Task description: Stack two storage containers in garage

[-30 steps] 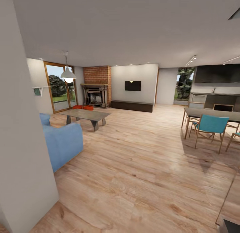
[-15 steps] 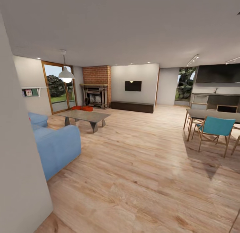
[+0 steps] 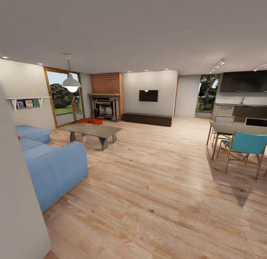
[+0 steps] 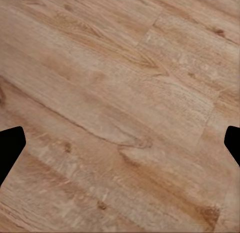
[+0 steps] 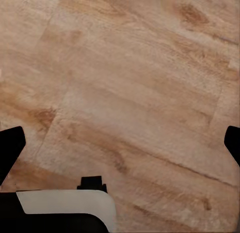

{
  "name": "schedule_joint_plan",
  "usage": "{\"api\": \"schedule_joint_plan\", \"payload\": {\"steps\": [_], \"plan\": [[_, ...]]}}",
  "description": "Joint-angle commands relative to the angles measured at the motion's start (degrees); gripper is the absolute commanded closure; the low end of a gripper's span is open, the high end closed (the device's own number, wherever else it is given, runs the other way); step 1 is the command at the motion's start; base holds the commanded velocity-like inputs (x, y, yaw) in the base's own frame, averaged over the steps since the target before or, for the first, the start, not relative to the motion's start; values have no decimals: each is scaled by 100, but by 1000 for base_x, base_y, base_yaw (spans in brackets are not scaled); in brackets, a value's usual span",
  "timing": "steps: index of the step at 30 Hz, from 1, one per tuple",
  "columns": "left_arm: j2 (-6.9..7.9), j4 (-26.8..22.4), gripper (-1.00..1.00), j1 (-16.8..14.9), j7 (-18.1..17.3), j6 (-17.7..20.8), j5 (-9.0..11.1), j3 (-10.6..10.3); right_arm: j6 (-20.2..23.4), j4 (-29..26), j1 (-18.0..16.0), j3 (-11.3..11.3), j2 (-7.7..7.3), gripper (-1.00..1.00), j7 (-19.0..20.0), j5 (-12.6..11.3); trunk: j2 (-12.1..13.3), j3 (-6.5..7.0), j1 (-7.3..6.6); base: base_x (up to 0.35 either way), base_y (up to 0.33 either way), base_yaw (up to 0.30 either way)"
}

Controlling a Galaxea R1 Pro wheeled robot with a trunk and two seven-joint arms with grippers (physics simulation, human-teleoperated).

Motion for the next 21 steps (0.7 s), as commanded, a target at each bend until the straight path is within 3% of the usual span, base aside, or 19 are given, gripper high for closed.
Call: {"api": "schedule_joint_plan", "payload": {"steps": [1, 8, 21], "plan": [[-3, 26, -100, -12, -18, -36, 54, -35, -7, -144, 4, 45, -5, -100, -30, -36, -4, -6, 4, 325, 0, 0], [-3, 24, -100, -12, -18, -36, 54, -35, 0, -1307, -3, 44, -7, -100, -26, -28, -4, -6, 4, 325, 0, 0], [-3, 22, -100, -12, -18, -30, 46, -35, 4, -1465, -5, 44, -15, -100, -28, -105, -4, -6, 4, 325, 0, 0]]}}
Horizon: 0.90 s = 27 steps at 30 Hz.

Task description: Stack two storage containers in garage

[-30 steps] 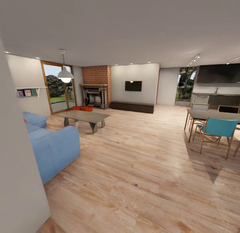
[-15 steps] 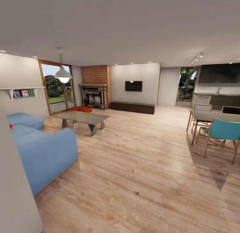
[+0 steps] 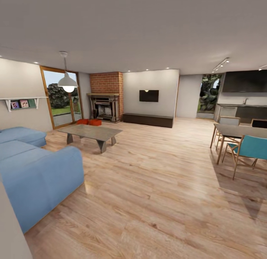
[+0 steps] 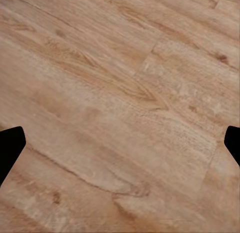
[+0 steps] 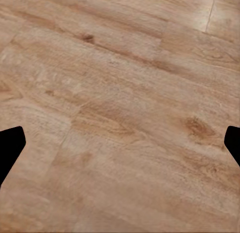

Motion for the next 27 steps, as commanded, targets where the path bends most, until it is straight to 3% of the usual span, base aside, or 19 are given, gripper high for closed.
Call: {"api": "schedule_joint_plan", "payload": {"steps": [1, 20, 27], "plan": [[-3, 27, -100, -11, -18, -34, 57, -35, -12, 15, 2, 46, -7, -100, -42, -46, -4, -6, 4, 325, 0, 0], [-4, 29, -100, -11, -12, -24, 51, -35, -23, 43, 2, 40, -8, -100, -34, -43, -4, -6, 4, 325, 0, -2], [-8, 27, -100, -11, -10, -24, 47, -35, -23, 43, 2, 32, -6, -100, -34, -54, -4, -6, 4, 325, -22, -201]]}}
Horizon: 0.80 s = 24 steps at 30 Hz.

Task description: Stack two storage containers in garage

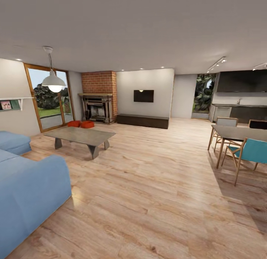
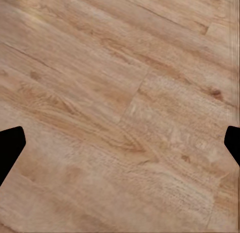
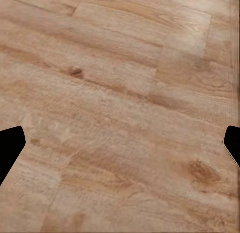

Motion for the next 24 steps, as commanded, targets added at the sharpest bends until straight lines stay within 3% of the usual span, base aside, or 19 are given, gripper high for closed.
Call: {"api": "schedule_joint_plan", "payload": {"steps": [1, 6, 16, 24], "plan": [[-4, 28, -100, -12, -17, -37, 52, -35, -9, -8, 2, 43, -7, -100, -39, -47, -4, -6, 4, 325, -86, -262], [-6, 28, -100, -12, -17, -37, 51, -35, -9, -8, 2, 41, -9, -100, -39, -48, -4, -12, 4, 325, -111, -217], [2, 28, -100, -12, -17, -37, 51, -35, -9, -8, 2, 41, -11, -100, -40, -49, -4, -12, 4, 325, -74, -7], [3, 26, -100, -12, -17, -37, 52, -35, -9, -8, 2, 45, -9, -100, -42, -41, -4, -12, 4, 327, -3, 150]]}}
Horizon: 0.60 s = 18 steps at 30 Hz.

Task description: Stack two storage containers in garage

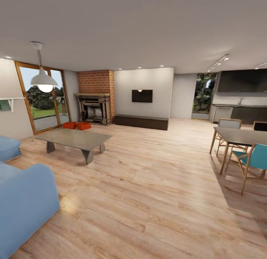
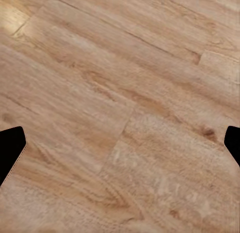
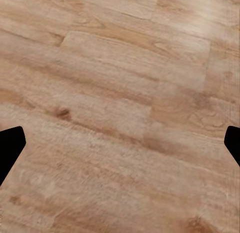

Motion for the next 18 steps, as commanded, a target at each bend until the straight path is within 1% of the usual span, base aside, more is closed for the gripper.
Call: {"api": "schedule_joint_plan", "payload": {"steps": [1, 6, 11, 14, 18], "plan": [[-3, 27, -100, -11, -18, -36, 57, -35, -8, -9, 2, 46, -7, -100, -42, -45, -4, -6, 5, 327, 0, 277], [-3, 25, -100, -11, -18, -36, 54, -35, -8, -9, 2, 42, -8, -100, -39, -45, -4, -6, 5, 327, -1, 293], [-4, 25, -100, -11, -18, -36, 53, -35, -8, -9, 2, 41, -6, -100, -43, -45, -4, -6, 5, 327, -83, 288], [-6, 24, -100, -11, -18, -36, 53, -35, -8, -9, 2, 46, -6, -100, -45, -40, -4, -6, 5, 327, -124, 135], [-7, 27, -100, -11, -18, -36, 53, -35, -8, -9, 2, 48, -7, -100, -41, -37, -4, -6, 5, 327, -138, 28]]}}
